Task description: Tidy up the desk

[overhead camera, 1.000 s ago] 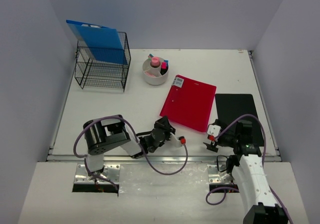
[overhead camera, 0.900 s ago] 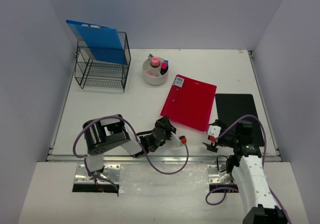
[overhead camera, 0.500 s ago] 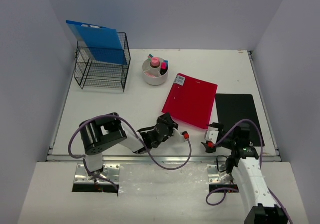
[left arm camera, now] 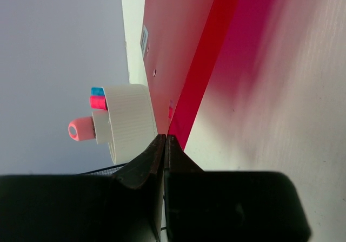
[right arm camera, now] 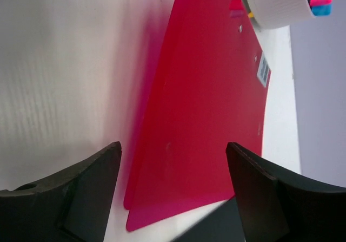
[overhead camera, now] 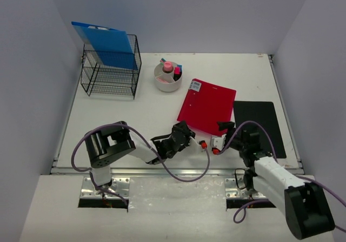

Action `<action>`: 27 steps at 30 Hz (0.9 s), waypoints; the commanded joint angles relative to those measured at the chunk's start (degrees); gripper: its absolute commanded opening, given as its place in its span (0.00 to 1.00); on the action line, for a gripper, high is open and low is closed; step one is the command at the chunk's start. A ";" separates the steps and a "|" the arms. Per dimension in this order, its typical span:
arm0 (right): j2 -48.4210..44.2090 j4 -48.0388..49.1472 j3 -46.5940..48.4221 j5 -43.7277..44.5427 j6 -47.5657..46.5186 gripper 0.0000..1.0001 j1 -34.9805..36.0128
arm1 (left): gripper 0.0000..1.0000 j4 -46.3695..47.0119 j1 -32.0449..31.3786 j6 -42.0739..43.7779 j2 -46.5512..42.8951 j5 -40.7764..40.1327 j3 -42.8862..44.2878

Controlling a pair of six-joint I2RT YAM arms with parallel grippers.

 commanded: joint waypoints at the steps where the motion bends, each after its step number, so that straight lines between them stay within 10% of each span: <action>1: 7.50 18.28 -9.63 7.37 -3.19 0.73 3.48 | 0.00 -0.27 0.44 -1.84 -3.62 0.44 2.80; 10: 10.24 19.18 -6.36 7.06 -2.75 0.00 3.65 | 0.07 -2.70 0.43 -2.97 -6.17 0.58 2.88; 16: 0.24 5.39 -1.55 3.45 1.91 0.00 3.65 | 0.99 -16.68 1.57 -16.05 -16.55 0.39 4.20; 27: -7.66 -22.79 23.24 -7.84 15.56 0.00 3.57 | 1.00 -43.88 5.38 -43.13 -48.88 8.93 11.65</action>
